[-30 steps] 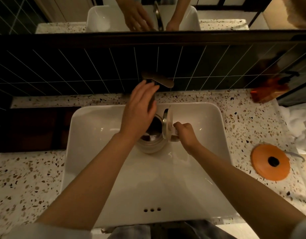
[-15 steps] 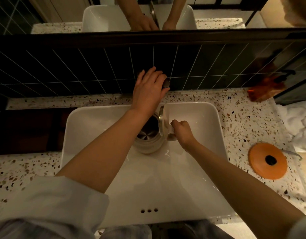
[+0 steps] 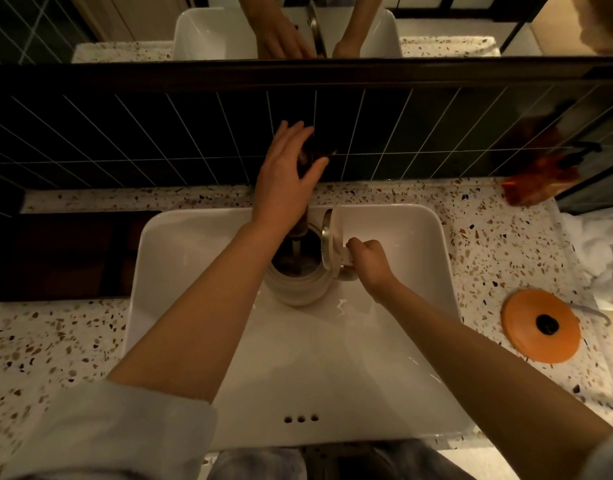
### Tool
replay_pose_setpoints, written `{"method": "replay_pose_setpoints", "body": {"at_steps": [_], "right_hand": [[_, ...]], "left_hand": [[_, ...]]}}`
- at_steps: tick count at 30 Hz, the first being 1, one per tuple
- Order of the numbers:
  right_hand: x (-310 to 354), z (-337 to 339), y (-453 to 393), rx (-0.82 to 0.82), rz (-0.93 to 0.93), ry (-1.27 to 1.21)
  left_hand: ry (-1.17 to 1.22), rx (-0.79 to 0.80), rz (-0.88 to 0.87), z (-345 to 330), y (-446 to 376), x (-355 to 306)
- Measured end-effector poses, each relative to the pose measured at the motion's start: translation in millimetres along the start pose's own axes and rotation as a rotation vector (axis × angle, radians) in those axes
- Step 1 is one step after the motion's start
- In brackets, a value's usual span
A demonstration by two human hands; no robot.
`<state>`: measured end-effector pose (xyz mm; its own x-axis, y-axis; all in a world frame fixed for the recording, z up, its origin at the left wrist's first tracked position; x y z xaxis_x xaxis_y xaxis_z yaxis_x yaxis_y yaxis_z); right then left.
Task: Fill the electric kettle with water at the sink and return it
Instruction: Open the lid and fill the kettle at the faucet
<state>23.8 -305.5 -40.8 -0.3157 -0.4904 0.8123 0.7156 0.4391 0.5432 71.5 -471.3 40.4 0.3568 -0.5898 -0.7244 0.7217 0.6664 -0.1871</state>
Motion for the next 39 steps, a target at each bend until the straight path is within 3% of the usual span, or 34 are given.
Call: {"method": "replay_pose_setpoints", "body": {"at_steps": [6, 9, 11, 15, 21, 39], "right_hand": [[-3.2, 0.1, -2.6, 0.012, -0.024, -0.017], [-2.6, 0.1, -3.0, 0.014, -0.034, -0.022], [-1.7, 0.4, -3.3, 0.015, -0.035, -0.022], [-2.0, -0.3, -3.2, 0.015, -0.041, 0.0], [-3.1, -0.4, -1.9, 0.05, -0.059, -0.026], [-3.4, -2.0, -1.5, 0.038, -0.054, 0.039]], "left_hand": [[0.37, -0.362, 0.663, 17.8, 87.2, 43.8], [0.563, -0.226, 0.985, -1.0, 127.0, 68.2], [0.789, -0.093, 1.109, -16.3, 139.2, 68.2], [0.902, -0.032, 1.095, -25.4, 141.0, 56.7], [0.757, -0.018, 1.063, -23.1, 136.0, 62.2], [0.716, 0.047, 1.118, -22.2, 137.1, 68.0]]}}
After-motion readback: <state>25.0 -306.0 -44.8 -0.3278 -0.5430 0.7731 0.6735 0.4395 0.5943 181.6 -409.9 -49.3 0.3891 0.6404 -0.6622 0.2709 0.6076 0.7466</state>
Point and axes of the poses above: each hand's wrist, its own y-axis away from the middle knuckle, its own z-axis out of the back of the hand, x = y × z, the point moved 3 cm from there along -y, towards the middle knuckle, and after that the axes turned 5 degrees about -y, right-handed, at the moved point
